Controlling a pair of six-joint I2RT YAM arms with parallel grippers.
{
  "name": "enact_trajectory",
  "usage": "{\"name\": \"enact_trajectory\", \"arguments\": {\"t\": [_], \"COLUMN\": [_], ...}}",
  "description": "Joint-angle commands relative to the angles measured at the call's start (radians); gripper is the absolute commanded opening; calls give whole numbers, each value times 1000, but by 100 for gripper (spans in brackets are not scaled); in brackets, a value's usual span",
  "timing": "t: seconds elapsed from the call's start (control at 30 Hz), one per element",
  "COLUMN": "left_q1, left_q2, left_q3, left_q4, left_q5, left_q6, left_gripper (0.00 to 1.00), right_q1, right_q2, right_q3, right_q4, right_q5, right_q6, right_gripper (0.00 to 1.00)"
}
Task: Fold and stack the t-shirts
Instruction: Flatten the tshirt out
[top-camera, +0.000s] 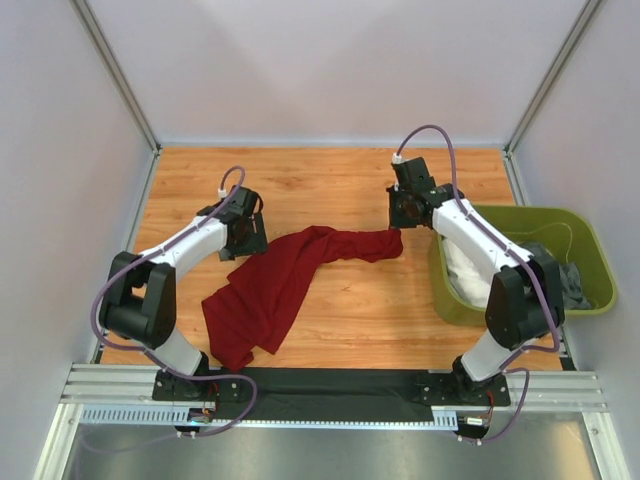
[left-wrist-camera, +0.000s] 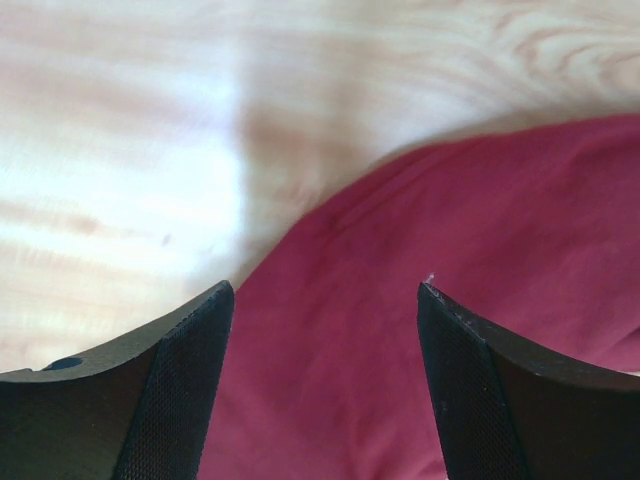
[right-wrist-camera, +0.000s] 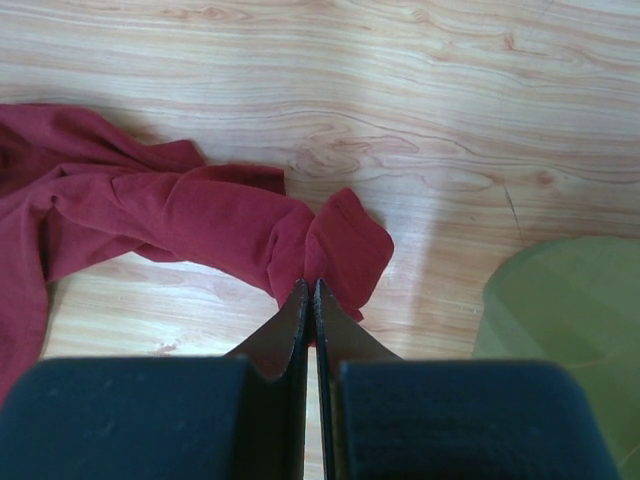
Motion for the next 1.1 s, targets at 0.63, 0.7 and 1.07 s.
{"name": "enact_trajectory", "arguments": {"t": [0.63, 0.7, 1.07], "left_q1": [179, 207, 303], "left_q2": [-285, -319, -324], "left_q3": [-244, -269, -371], "left_q4": [-74, -51, 55], "left_q5": [114, 130, 165], "left_q6": [-153, -179, -222], "left_gripper": [79, 77, 47], "right_q1": [6, 6, 4], "right_q2": [110, 110, 109], "right_q3": [130, 128, 130], "right_q4": [-18, -17, -24], "right_q5": [62, 59, 57], "right_q6": [-5, -8, -25], "right_gripper": [0, 0, 0]}}
